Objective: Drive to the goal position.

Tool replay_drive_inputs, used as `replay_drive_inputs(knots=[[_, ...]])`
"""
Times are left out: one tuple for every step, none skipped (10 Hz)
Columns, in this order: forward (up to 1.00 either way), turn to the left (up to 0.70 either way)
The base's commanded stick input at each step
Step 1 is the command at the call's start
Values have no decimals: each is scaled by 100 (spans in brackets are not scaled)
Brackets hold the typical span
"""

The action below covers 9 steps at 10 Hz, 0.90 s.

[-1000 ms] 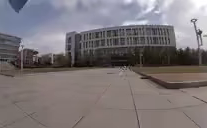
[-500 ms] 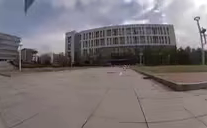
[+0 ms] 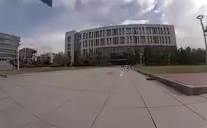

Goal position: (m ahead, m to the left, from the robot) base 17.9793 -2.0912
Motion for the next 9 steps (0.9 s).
replay_drive_inputs(knots=[[70,0],[70,0],[70,0],[70,0],[70,0],[70,0],[70,0],[70,0],[70,0]])
